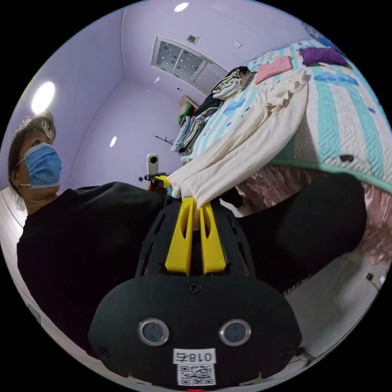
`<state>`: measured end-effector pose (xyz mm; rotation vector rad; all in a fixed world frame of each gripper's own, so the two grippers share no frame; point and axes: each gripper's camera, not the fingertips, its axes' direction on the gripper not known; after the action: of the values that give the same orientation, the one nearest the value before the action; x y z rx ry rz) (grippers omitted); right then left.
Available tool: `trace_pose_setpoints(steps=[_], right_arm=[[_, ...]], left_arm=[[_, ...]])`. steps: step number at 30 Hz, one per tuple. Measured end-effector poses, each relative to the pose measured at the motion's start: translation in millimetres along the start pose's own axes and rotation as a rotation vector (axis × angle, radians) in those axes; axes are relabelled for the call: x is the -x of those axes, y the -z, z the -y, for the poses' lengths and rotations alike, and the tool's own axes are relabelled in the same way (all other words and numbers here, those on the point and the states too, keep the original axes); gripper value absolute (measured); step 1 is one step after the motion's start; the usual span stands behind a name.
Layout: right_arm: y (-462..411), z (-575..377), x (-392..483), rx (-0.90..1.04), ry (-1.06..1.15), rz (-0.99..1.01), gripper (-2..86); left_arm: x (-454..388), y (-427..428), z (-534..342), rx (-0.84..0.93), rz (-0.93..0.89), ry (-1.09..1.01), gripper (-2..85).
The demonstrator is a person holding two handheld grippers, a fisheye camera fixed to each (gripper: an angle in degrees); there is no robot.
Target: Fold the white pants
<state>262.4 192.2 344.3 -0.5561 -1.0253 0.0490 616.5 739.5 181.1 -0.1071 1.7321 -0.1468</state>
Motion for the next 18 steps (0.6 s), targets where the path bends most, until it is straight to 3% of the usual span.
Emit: trace_pose_setpoints(steps=[7, 13, 18], right_arm=[[26, 85, -28, -0.056, -0.090, 0.089, 0.3], [69, 258, -78, -0.108, -0.050, 0.147, 0.4], [86, 429, -178, -0.124, -0.123, 0.182, 0.5]], left_arm=[[74, 27, 47, -0.060, -0.092, 0.055, -0.8], [169, 92, 191, -0.149, -0.114, -0.014, -0.8], [326, 131, 350, -0.200, -0.107, 0.070, -0.8]])
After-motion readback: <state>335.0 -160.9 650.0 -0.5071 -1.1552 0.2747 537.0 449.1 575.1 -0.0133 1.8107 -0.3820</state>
